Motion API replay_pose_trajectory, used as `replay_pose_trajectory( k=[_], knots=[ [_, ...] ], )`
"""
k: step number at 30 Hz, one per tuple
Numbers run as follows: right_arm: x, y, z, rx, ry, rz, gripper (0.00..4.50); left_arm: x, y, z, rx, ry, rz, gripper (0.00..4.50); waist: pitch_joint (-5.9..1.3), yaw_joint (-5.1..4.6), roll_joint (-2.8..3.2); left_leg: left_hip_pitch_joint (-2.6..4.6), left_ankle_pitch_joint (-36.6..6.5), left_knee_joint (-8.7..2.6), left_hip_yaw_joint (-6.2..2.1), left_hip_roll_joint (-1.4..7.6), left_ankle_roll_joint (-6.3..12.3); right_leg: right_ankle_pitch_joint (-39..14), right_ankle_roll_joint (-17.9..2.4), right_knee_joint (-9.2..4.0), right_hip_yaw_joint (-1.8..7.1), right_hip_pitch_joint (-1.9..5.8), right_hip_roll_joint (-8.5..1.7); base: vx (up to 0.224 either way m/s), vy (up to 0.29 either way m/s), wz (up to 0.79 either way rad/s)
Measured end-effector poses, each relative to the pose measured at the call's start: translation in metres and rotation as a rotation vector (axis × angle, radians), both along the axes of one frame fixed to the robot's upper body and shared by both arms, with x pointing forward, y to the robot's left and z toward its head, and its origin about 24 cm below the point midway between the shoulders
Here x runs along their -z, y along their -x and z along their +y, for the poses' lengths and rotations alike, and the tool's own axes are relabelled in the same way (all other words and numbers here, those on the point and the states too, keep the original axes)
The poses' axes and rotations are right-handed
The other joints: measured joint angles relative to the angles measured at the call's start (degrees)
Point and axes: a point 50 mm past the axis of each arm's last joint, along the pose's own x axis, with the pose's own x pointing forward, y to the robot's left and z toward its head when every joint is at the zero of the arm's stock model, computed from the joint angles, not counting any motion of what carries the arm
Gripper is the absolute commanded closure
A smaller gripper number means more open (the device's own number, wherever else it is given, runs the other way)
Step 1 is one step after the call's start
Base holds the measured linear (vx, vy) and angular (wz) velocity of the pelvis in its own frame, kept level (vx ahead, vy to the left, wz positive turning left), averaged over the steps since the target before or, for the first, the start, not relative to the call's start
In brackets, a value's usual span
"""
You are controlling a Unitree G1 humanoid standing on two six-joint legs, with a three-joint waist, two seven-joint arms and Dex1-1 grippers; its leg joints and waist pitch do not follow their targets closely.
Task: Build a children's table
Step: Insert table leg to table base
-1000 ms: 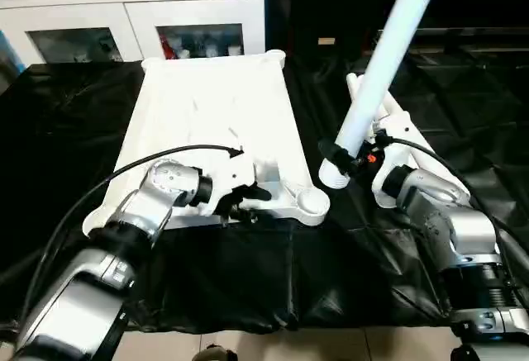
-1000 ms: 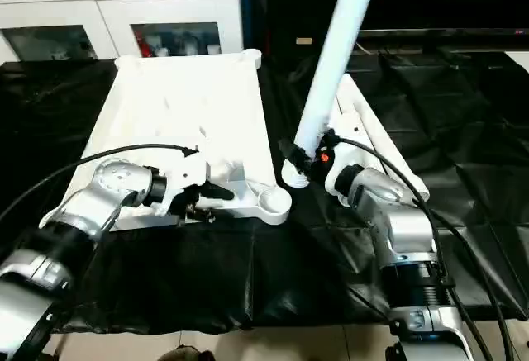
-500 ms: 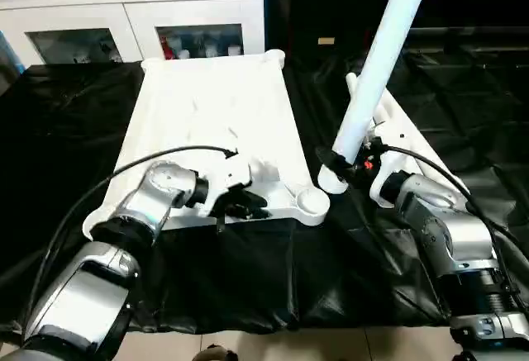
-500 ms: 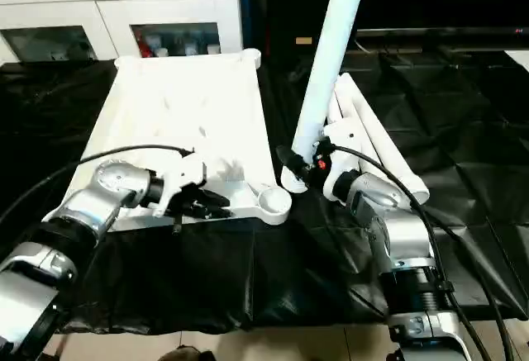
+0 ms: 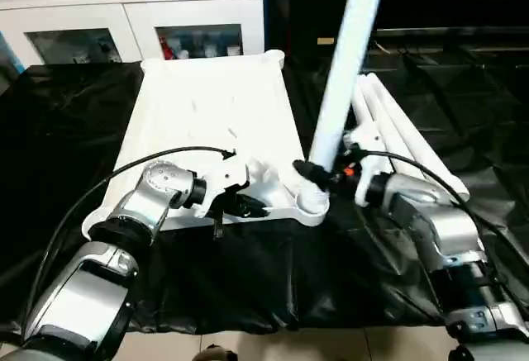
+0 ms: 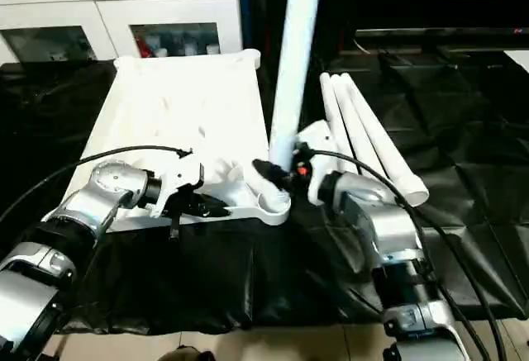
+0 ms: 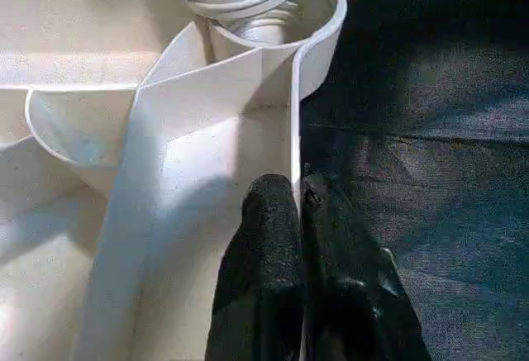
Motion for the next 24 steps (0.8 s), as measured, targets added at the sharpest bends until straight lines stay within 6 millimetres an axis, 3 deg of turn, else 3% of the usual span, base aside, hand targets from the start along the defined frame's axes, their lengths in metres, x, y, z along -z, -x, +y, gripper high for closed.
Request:
replay_pose_trajectory(
  k=[11, 24],
  knots=[
    [-0.001, -0.001, 0.003, -0.069, 0.047, 0.031, 2.62, 0.002, 0.000, -0.005, -0.008, 0.009, 0.004, 4.50, -0.20, 0.24, -0.39, 0.01, 0.00, 0.03, 0.02, 0.00, 0.01, 0.00, 0.00, -0.04, 0.00, 0.07, -0.02, 0.000, 0.000, 0.00],
    [0.000, 0.009, -0.008, -0.117, 0.067, 0.069, 2.62, 0.002, 0.000, -0.012, -0.002, 0.008, 0.003, 4.50, -0.23, 0.92, -0.37, 0.02, 0.00, 0.04, 0.02, 0.01, 0.01, 0.00, 0.00, -0.07, -0.01, 0.11, -0.03, 0.000, 0.000, 0.00]
  ],
)
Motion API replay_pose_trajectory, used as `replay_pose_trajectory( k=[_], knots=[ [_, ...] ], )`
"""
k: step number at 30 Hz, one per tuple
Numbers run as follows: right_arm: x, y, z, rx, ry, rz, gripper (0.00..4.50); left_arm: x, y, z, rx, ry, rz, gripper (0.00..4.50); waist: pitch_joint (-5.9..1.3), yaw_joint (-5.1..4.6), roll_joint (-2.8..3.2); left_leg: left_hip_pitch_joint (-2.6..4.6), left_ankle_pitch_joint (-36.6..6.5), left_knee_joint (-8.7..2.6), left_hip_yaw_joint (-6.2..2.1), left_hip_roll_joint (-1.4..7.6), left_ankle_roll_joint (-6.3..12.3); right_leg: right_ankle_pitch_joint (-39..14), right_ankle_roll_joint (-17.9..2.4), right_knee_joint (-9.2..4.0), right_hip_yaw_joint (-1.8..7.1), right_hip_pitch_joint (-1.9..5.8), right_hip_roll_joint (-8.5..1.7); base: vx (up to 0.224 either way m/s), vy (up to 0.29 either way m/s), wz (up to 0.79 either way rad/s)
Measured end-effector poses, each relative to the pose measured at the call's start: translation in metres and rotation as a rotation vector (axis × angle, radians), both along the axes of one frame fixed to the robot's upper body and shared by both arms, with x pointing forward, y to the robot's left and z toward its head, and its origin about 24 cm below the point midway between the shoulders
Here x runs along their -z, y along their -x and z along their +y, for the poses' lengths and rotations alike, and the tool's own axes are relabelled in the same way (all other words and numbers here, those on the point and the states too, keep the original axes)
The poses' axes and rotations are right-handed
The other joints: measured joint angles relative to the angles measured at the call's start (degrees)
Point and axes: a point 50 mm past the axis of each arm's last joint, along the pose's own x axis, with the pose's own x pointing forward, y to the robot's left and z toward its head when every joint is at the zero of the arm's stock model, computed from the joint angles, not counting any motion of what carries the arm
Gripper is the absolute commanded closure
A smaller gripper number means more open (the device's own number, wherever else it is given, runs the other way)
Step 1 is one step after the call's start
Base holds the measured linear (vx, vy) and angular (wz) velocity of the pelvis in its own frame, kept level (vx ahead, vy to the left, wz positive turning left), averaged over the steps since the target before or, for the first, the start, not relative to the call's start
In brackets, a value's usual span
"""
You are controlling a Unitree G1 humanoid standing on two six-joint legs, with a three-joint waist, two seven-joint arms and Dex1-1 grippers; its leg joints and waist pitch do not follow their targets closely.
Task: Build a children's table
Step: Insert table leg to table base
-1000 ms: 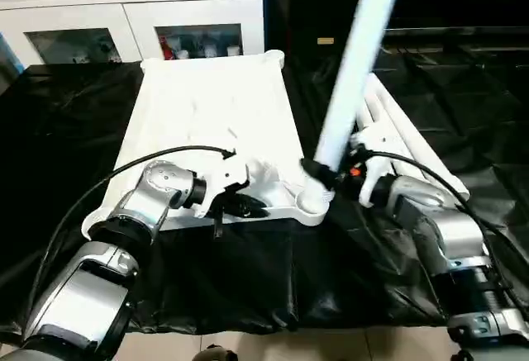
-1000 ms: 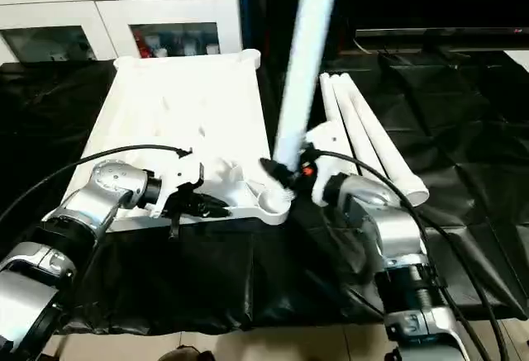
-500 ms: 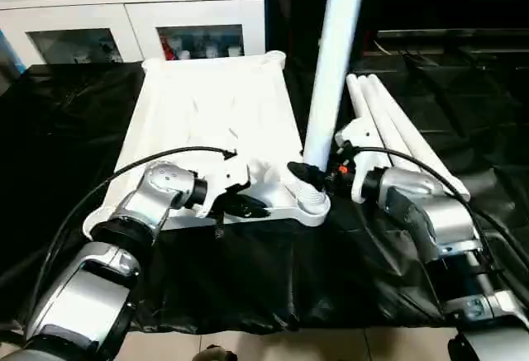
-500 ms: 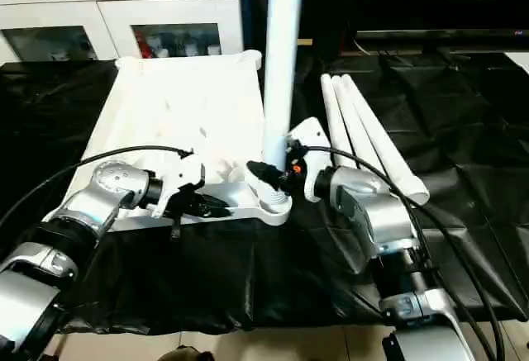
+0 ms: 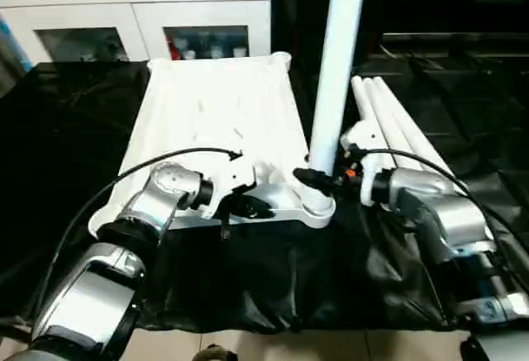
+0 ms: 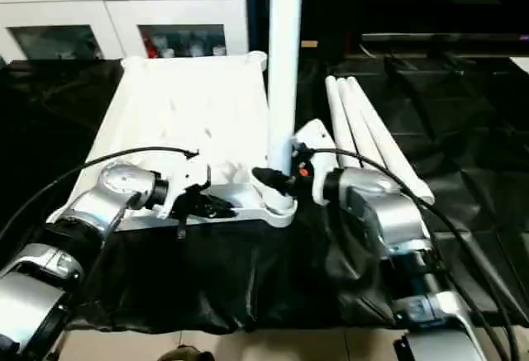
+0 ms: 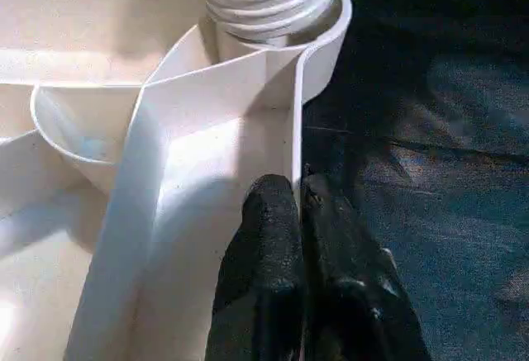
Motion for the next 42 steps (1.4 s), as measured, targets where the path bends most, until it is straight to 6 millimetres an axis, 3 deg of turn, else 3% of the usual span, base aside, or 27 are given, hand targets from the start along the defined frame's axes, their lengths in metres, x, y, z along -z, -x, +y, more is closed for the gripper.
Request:
replay_pose_trajectory(
  k=[11, 20, 30, 37, 42],
  knots=[
    [0.002, 0.003, -0.001, 0.008, -0.012, 0.014, 2.62, 0.000, 0.000, -0.001, 0.010, -0.008, -0.005, 4.50, -0.09, -0.01, 0.17, 0.01, 0.00, 0.00, -0.01, 0.00, -0.01, 0.00, 0.00, 0.00, -0.01, 0.02, 0.00, 0.000, 0.000, 0.00],
    [0.013, -0.002, -0.006, 0.118, -0.180, 0.080, 2.62, 0.000, 0.000, 0.000, 0.012, -0.011, -0.007, 4.50, -0.11, -0.12, 0.23, 0.02, -0.01, -0.01, -0.01, 0.00, -0.01, 0.00, 0.00, 0.00, -0.02, 0.02, 0.00, 0.000, 0.000, 0.00],
    [0.028, 0.010, -0.019, 0.195, -0.343, 0.081, 2.62, 0.000, 0.001, -0.004, 0.017, -0.007, -0.009, 4.50, -0.21, 0.43, 0.38, 0.01, -0.01, -0.04, -0.01, 0.00, -0.01, 0.00, 0.00, -0.08, -0.03, 0.04, -0.01, 0.000, 0.000, 0.00],
    [0.031, 0.016, -0.021, 0.221, -0.321, 0.005, 2.62, 0.001, 0.001, -0.006, 0.022, -0.012, -0.010, 4.50, -0.38, 0.47, 0.65, 0.02, -0.02, -0.07, -0.01, 0.00, -0.01, 0.00, 0.01, -0.14, -0.04, 0.09, -0.01, 0.000, 0.000, 0.00],
    [0.028, 0.023, -0.016, 0.192, -0.185, -0.102, 2.62, 0.002, 0.001, -0.006, 0.021, -0.018, -0.015, 4.50, -0.47, 0.27, 0.82, 0.06, -0.02, -0.08, -0.02, -0.02, -0.01, 0.00, 0.01, -0.25, -0.03, 0.18, -0.02, 0.000, 0.000, 0.00]
  ],
)
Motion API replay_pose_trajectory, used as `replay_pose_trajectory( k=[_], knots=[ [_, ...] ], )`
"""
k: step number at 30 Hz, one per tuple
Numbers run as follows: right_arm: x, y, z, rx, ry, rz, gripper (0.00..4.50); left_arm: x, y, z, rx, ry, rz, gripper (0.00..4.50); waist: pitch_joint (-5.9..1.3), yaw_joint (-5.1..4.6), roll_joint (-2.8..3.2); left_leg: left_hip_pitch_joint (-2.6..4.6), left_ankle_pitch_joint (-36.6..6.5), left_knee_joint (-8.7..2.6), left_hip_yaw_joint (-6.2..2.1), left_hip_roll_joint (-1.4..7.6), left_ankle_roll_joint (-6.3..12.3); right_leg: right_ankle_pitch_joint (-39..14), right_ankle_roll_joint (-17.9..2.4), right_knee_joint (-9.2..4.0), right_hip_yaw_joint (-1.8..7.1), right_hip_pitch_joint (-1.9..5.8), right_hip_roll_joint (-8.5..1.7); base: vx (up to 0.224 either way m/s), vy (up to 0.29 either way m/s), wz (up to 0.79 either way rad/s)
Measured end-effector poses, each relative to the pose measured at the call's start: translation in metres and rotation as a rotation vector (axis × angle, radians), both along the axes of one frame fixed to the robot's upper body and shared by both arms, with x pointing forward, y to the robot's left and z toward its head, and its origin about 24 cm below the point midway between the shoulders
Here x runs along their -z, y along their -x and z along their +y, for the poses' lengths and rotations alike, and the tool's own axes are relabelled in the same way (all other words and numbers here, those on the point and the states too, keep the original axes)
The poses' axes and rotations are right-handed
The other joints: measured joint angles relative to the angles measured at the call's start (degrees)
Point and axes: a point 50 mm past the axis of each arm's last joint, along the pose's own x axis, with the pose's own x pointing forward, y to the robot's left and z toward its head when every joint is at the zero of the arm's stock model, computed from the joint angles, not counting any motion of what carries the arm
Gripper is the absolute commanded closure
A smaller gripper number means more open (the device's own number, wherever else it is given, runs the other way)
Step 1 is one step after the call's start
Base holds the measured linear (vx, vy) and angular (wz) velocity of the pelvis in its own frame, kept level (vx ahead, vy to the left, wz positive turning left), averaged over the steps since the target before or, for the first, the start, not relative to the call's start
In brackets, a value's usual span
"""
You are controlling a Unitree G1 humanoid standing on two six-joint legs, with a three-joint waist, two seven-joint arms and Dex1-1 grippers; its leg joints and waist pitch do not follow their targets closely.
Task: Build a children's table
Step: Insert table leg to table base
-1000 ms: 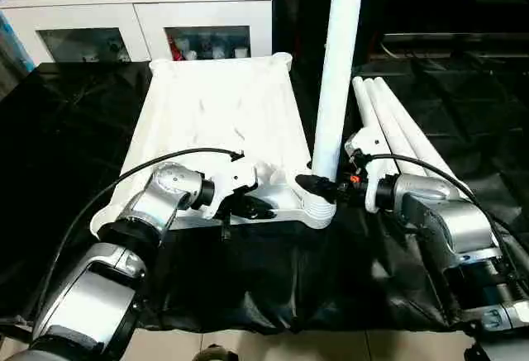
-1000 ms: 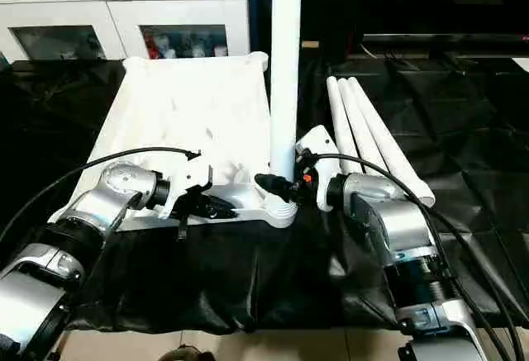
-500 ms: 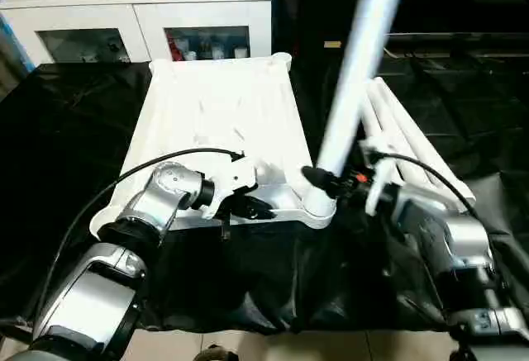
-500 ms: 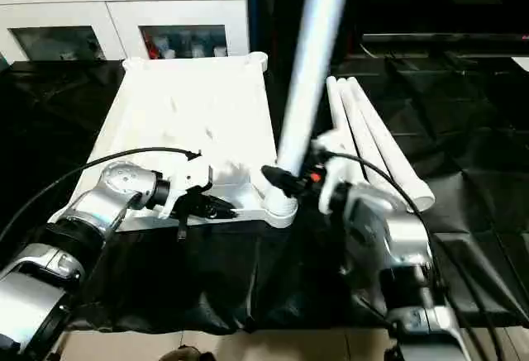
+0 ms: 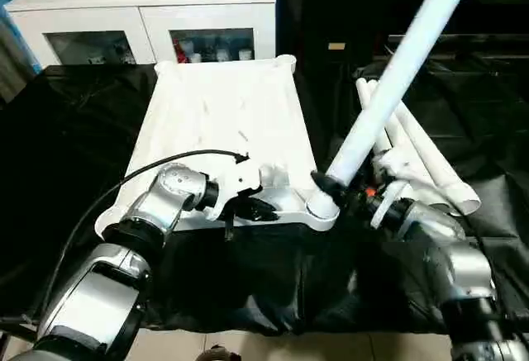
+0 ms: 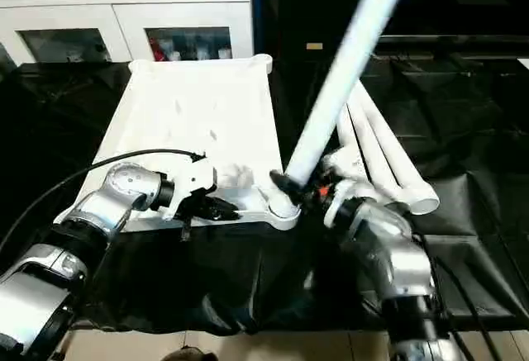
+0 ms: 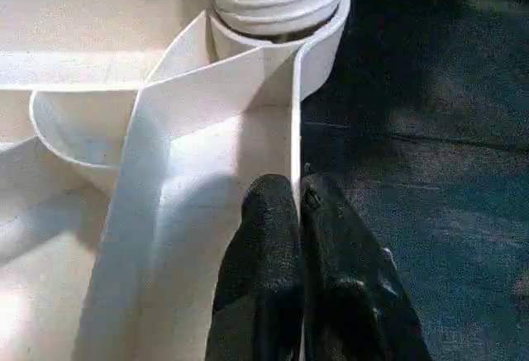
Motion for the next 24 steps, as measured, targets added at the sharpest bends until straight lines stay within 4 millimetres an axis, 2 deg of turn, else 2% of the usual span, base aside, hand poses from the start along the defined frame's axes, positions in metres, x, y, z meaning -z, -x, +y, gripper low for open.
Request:
replay_pose_trajectory(
  k=[13, 24],
  knots=[
    [-0.006, 0.000, 0.008, -0.052, 0.104, -0.036, 2.62, 0.001, 0.000, 0.001, 0.003, -0.006, -0.014, 4.50, -0.02, -0.30, 0.11, 0.02, 0.00, -0.10, 0.00, -0.02, -0.01, 0.00, 0.00, -0.01, 0.01, 0.02, 0.00, 0.000, 0.000, 0.00],
    [-0.011, -0.008, 0.013, -0.188, 0.184, -0.035, 2.62, 0.001, 0.000, 0.004, 0.016, -0.022, -0.007, 4.50, -0.10, -0.86, -0.18, 0.07, 0.00, -0.17, 0.00, -0.02, 0.00, -0.04, 0.05, -0.06, 0.00, 0.09, 0.00, 0.000, 0.000, 0.00]
  ],
)
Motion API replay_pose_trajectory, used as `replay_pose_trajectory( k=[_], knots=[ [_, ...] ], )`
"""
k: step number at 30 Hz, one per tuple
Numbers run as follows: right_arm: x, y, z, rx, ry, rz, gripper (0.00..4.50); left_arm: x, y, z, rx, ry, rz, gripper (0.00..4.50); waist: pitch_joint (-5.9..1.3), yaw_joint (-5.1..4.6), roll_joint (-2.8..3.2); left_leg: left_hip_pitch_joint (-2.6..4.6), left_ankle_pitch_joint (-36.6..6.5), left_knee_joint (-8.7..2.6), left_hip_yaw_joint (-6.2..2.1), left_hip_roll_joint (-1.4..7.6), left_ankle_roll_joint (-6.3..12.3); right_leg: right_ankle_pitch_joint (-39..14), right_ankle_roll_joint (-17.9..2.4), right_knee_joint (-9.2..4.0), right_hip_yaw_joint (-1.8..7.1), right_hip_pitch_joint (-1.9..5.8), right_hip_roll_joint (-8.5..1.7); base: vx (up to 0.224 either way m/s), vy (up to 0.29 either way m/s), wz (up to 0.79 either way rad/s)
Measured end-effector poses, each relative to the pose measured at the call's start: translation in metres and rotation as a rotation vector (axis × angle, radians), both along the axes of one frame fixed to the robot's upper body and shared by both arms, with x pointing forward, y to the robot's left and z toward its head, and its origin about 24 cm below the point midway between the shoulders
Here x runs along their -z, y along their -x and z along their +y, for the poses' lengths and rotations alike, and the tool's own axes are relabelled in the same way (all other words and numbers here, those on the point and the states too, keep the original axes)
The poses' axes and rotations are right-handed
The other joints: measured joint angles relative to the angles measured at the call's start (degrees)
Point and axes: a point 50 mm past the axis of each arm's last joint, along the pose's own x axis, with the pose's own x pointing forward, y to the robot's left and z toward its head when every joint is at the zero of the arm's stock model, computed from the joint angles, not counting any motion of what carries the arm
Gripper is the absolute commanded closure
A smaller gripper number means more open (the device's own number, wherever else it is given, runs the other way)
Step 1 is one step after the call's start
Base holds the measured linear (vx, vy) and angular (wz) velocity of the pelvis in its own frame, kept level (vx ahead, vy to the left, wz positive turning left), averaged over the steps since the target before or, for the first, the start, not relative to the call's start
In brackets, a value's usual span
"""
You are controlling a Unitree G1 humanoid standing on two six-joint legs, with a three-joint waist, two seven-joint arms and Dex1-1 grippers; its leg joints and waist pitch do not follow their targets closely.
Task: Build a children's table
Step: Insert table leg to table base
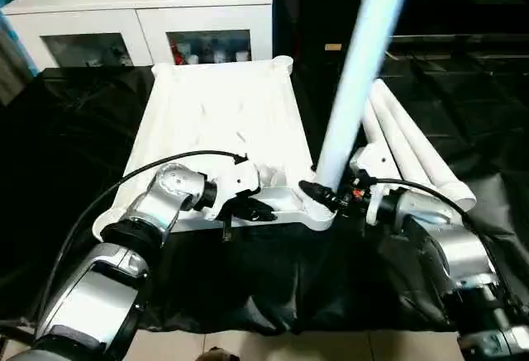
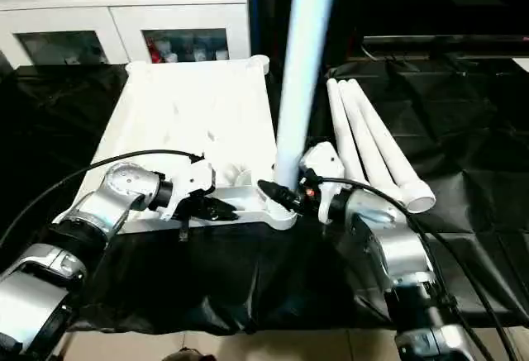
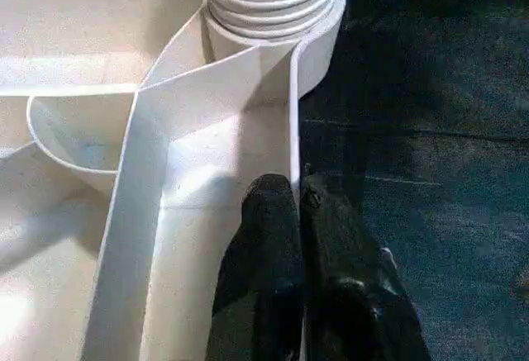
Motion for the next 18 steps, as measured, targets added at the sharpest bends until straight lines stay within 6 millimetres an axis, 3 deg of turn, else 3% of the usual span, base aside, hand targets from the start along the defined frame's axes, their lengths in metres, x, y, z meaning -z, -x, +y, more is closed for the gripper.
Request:
replay_pose_trajectory(
  k=[18],
  knots=[
    [0.001, 0.004, 0.006, -0.199, 0.008, 0.002, 2.62, -0.003, 0.003, 0.010, 0.105, -0.032, 0.024, 4.50, 0.00, -0.04, -0.01, 0.13, 0.00, -0.08, 0.01, 0.01, -0.01, -0.05, 0.07, -0.03, -0.01, 0.09, 0.00, 0.000, 0.000, 0.00]
  ],
)
